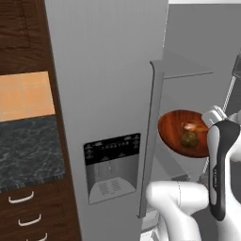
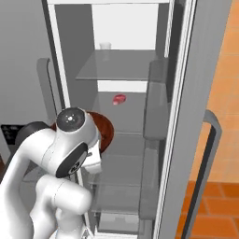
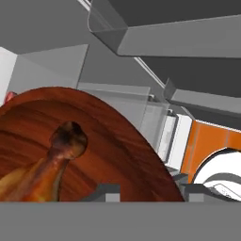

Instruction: Pick the chicken drumstick and mushroom from their plates and place them in the bowl. Then put the bowl in the fridge.

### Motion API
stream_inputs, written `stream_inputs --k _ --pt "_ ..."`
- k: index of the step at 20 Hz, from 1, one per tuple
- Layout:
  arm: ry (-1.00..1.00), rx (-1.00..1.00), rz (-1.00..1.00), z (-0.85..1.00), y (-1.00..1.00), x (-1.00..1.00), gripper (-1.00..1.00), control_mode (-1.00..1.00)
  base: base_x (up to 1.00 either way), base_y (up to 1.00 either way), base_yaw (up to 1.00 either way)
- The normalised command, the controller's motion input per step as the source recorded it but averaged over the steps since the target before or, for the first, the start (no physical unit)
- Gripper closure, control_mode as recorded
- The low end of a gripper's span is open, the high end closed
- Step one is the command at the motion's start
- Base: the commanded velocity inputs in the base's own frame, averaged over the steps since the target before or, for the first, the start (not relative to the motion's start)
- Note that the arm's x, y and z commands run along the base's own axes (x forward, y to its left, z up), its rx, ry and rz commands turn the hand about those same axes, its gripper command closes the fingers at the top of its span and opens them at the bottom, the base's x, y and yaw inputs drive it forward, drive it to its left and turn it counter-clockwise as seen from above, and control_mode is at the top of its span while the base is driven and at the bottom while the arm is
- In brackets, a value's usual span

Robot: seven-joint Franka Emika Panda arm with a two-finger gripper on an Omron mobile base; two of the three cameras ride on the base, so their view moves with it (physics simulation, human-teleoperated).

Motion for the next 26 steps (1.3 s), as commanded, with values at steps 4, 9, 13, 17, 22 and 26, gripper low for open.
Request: stream_inputs --k 4,9,13,17,22,26 --pt "0.0 0.0 0.0 0.0 0.0 0.0 1.0 1.0 0.02 -0.04 0.0" --pt "-0.01 0.01 -0.02 0.0 -0.09 -0.01 1.0 -1.0 -0.01 -0.35 -0.04" --pt "0.0 0.03 -0.09 0.0 -0.17 -0.04 1.0 -1.0 0.0 0.0 0.0" --pt "0.0 0.07 -0.2 0.0 -0.13 0.28 1.0 -1.0 0.0 0.0 0.0" --pt "-0.01 0.21 -0.05 0.01 0.0 0.66 1.0 -1.0 0.0 0.0 0.0" --pt "0.02 0.16 0.0 0.0 0.0 0.78 1.0 -1.0 0.0 0.0 0.0"
